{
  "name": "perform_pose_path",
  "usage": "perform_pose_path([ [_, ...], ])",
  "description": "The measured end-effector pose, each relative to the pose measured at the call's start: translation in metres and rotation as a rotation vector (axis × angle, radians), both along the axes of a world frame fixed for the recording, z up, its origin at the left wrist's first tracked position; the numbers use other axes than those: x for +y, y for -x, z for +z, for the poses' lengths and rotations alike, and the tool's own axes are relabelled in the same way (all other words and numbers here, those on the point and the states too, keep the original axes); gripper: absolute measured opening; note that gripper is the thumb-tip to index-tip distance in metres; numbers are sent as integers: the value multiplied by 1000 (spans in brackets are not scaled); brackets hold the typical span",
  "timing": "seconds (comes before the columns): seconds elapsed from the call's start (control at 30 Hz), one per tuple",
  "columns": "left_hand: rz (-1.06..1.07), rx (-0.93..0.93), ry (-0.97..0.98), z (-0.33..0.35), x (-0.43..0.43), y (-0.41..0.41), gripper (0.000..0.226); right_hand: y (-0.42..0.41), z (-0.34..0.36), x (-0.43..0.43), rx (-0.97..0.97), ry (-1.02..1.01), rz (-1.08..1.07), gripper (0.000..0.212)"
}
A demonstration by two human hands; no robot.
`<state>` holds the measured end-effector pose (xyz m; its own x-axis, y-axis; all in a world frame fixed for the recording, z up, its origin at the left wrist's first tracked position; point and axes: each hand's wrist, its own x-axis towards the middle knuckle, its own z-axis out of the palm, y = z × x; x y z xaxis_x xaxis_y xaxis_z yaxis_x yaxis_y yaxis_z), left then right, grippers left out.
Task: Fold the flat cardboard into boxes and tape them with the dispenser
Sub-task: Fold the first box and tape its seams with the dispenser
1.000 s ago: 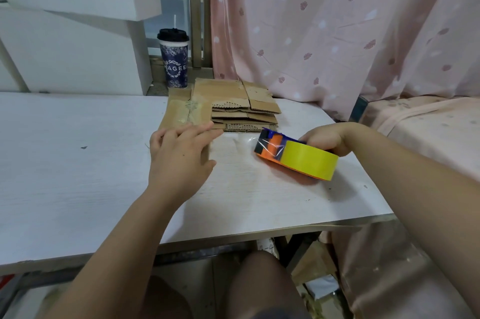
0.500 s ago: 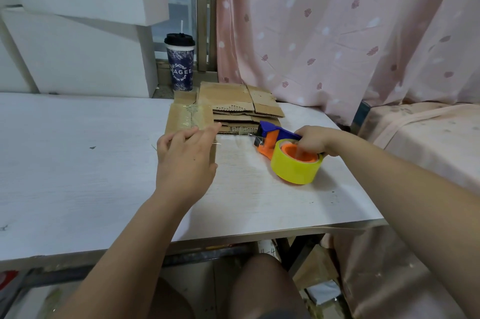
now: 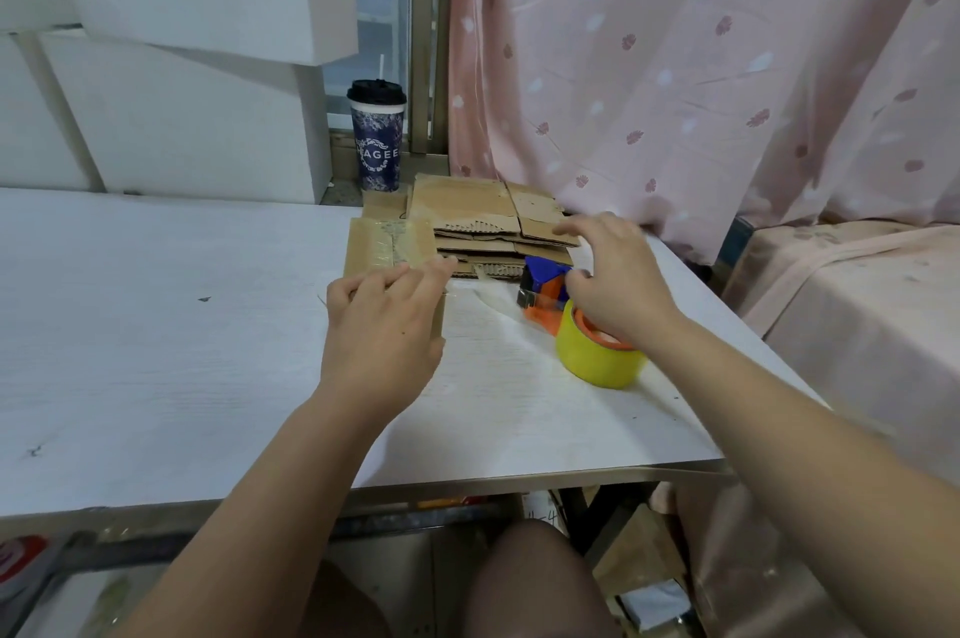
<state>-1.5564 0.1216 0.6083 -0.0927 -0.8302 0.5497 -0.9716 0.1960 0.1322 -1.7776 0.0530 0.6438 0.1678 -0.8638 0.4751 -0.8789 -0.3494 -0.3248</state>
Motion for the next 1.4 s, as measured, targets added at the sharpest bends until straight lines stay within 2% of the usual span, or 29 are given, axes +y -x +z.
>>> perform_pose_path([
  [0.07, -19, 30, 2, 1, -1, -6, 68, -26, -4, 21, -206, 91, 154, 46],
  [0.13, -56, 76, -7, 3, -3, -12, 61, -47, -14, 36, -378, 24, 253, 49],
  [0.27, -123, 92, -8, 8, -5, -19, 43, -80, -37, 50, -562, -187, 318, 66],
  [0.37, -134, 67, -16, 10, -4, -19, 39, -97, -50, 60, -659, -253, 328, 74],
  [0.57, -198, 77, 20, 15, 0, -21, 25, -112, -65, 70, -660, -296, 342, 80],
  [0.63, -256, 40, 35, 16, 0, -22, 15, -112, -69, 69, -663, -322, 345, 77],
  [0.73, -347, -48, 95, 16, 0, -22, 14, -109, -74, 68, -653, -377, 338, 81],
  [0.93, -369, -7, 129, 17, 0, -26, 5, -104, -80, 67, -588, -420, 311, 81],
  [1.07, -376, -70, 157, 16, -1, -26, 28, -103, -77, 71, -590, -397, 350, 93],
  [1.27, -346, -45, 177, 17, -1, -25, 29, -109, -77, 71, -466, -352, 355, 90],
  [1.4, -290, -13, 181, 17, 0, -26, 26, -110, -76, 72, -506, -316, 339, 81],
])
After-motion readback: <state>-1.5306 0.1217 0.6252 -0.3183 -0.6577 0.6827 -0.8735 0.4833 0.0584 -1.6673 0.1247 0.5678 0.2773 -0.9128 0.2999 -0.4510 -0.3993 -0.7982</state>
